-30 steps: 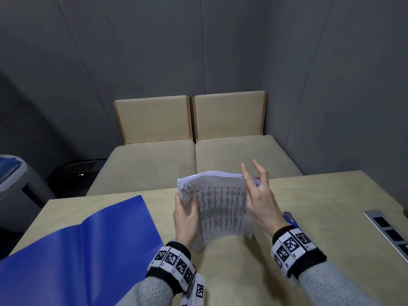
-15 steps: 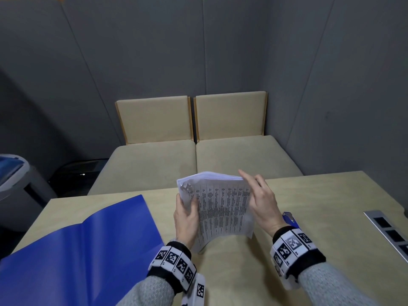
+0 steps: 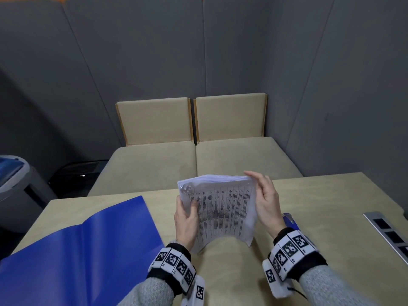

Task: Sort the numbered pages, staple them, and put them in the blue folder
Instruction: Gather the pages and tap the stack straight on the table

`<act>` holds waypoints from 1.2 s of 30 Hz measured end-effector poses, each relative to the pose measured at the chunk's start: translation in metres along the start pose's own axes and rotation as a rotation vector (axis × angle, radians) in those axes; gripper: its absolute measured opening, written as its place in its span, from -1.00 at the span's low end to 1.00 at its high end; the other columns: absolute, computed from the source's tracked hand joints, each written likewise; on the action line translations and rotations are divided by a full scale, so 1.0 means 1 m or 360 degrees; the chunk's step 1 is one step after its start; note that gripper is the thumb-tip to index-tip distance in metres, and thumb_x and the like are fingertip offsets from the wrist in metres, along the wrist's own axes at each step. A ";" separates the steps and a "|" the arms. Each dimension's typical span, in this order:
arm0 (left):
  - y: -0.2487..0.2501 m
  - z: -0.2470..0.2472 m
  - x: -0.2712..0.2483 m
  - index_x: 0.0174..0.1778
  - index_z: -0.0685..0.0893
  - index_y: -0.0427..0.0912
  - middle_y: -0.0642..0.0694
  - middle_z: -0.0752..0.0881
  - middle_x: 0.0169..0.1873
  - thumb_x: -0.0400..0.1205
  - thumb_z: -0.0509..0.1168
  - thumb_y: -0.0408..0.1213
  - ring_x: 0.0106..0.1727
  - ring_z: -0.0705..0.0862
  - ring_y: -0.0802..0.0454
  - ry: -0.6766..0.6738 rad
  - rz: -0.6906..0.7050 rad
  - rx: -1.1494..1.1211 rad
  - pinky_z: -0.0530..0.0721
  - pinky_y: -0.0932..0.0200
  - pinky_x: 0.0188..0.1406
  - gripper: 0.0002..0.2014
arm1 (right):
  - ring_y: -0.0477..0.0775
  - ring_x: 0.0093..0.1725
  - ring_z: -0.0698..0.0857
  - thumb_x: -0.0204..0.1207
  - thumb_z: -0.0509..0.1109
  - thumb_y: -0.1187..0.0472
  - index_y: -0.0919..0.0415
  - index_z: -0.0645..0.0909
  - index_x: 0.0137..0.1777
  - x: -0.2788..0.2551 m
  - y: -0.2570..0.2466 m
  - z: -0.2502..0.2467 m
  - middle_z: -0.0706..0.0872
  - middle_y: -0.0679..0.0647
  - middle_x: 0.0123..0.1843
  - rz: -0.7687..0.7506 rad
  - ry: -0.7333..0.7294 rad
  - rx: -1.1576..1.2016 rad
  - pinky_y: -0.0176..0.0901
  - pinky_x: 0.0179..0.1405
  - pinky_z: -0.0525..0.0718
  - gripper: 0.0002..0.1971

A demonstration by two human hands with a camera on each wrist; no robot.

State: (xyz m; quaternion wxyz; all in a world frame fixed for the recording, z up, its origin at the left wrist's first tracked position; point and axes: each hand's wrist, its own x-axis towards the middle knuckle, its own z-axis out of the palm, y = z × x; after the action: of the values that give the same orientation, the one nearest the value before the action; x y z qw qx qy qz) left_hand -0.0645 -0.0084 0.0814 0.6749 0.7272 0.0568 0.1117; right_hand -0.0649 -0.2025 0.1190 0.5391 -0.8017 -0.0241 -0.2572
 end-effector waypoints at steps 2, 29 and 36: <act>0.000 0.000 0.000 -0.01 0.49 0.20 0.15 0.69 -0.04 0.69 0.22 -0.28 0.05 0.65 0.22 -0.0001 0.0004 -0.0006 0.56 0.15 0.01 -0.81 | -0.35 0.01 0.52 0.59 0.08 0.58 0.15 0.57 0.38 -0.002 0.004 0.002 0.53 0.07 0.02 -0.0091 0.0028 -0.0183 -0.67 0.08 0.42 -0.50; 0.032 0.006 0.025 -0.23 0.40 -0.04 -0.02 0.47 -0.39 0.71 0.14 -0.11 -0.38 0.41 0.10 0.0258 0.0264 -0.0070 0.43 0.10 -0.33 -0.79 | -0.34 -0.03 0.50 0.65 0.14 0.43 0.13 0.61 0.23 -0.004 0.010 0.001 0.49 0.07 -0.05 -0.0159 -0.0051 -0.0271 -0.65 -0.03 0.43 -0.69; 0.035 0.003 0.028 -0.12 0.51 -0.06 0.09 0.60 -0.25 0.70 0.20 -0.22 -0.33 0.53 0.37 0.0305 0.0365 -0.0007 0.49 0.40 -0.27 -0.91 | -0.14 0.02 0.57 0.65 0.16 0.42 0.08 0.59 0.14 0.000 0.008 -0.002 0.61 0.05 -0.02 -0.0174 -0.0107 -0.0203 -0.57 -0.01 0.46 -0.72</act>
State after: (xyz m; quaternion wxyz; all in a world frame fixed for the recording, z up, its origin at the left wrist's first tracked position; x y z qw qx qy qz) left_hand -0.0392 -0.0081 0.1180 0.6508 0.7134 0.0373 0.2571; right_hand -0.0627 -0.2072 0.1129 0.4709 -0.8401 -0.0693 -0.2602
